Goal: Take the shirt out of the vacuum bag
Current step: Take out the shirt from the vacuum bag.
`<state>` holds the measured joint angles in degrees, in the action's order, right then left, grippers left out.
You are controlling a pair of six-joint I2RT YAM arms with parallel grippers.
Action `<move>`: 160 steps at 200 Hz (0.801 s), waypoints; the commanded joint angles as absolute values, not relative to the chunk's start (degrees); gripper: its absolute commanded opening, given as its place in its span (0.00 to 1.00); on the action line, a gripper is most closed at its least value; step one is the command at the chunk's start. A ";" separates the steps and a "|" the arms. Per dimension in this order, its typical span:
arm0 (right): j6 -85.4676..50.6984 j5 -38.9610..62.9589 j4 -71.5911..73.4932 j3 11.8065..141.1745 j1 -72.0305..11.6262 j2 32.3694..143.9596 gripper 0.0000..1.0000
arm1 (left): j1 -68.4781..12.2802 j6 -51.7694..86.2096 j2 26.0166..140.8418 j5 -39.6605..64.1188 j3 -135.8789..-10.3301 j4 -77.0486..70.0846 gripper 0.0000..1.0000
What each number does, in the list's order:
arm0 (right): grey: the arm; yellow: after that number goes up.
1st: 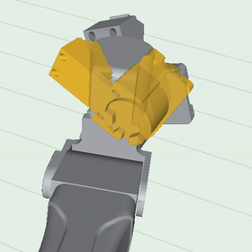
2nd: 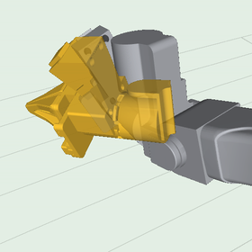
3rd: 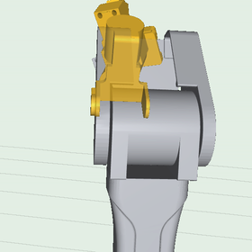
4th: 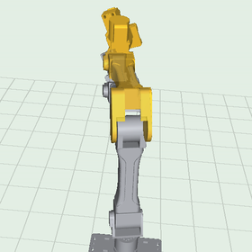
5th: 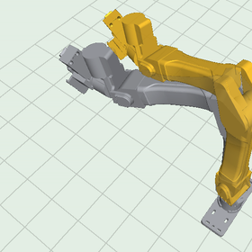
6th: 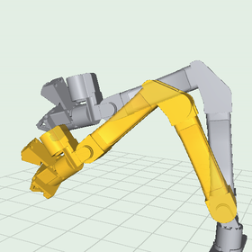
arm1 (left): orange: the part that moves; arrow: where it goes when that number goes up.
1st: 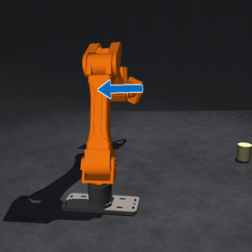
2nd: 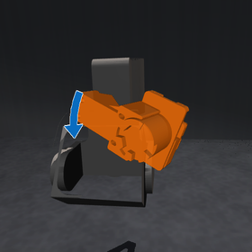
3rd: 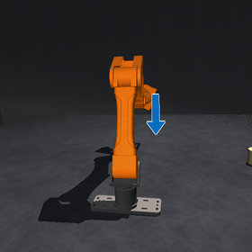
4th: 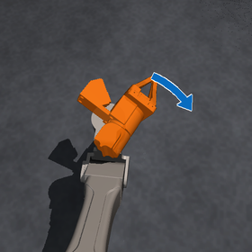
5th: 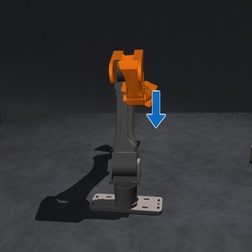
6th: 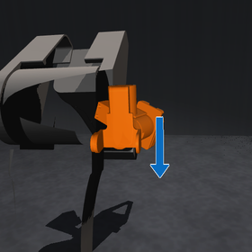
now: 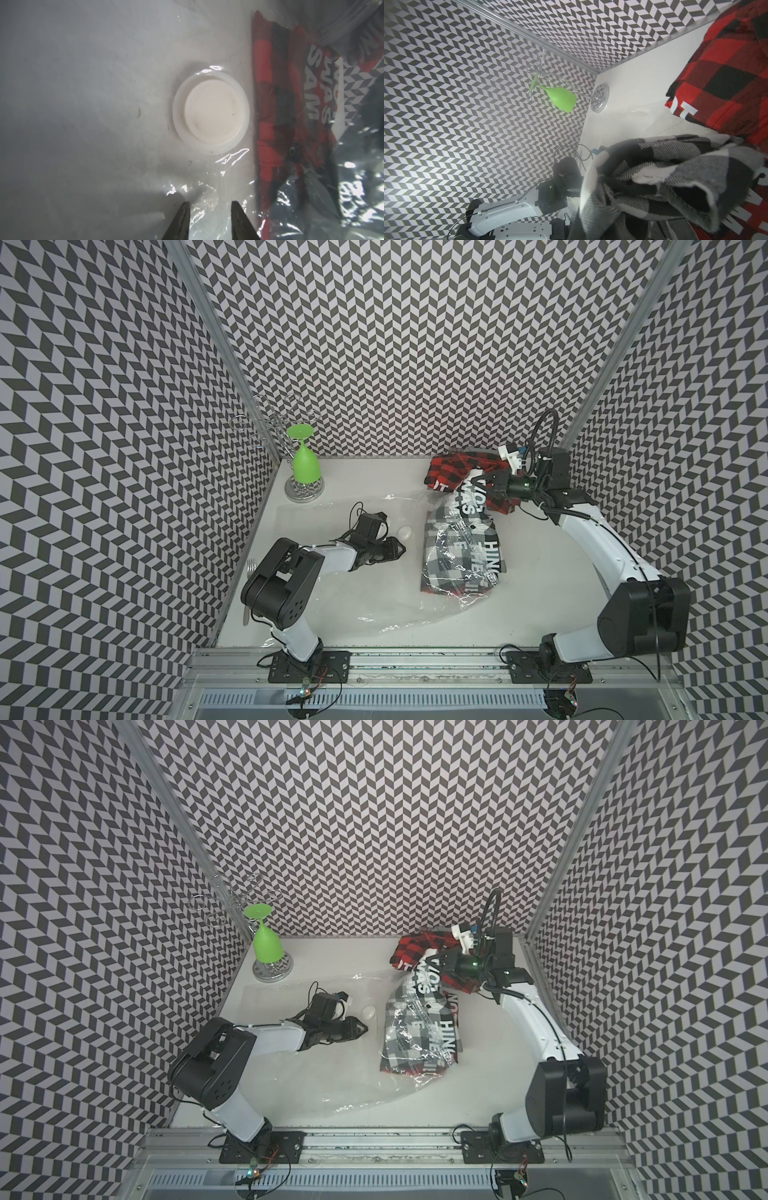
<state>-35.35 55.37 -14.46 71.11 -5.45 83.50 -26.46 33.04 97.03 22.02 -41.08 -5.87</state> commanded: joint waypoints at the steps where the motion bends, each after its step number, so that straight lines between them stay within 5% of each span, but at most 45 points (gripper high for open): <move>1: -38.09 58.01 -5.11 73.20 -5.60 80.16 0.00 | -25.54 32.18 99.58 17.79 -37.53 3.60 0.36; 160: -50.16 60.11 7.89 78.29 -3.68 77.89 0.00 | -25.46 31.64 100.22 18.54 -38.43 3.75 0.35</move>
<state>-48.53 59.07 0.54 75.18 -4.62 80.86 -26.09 32.60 97.01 22.52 -40.73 -6.33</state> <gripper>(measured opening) 0.070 0.345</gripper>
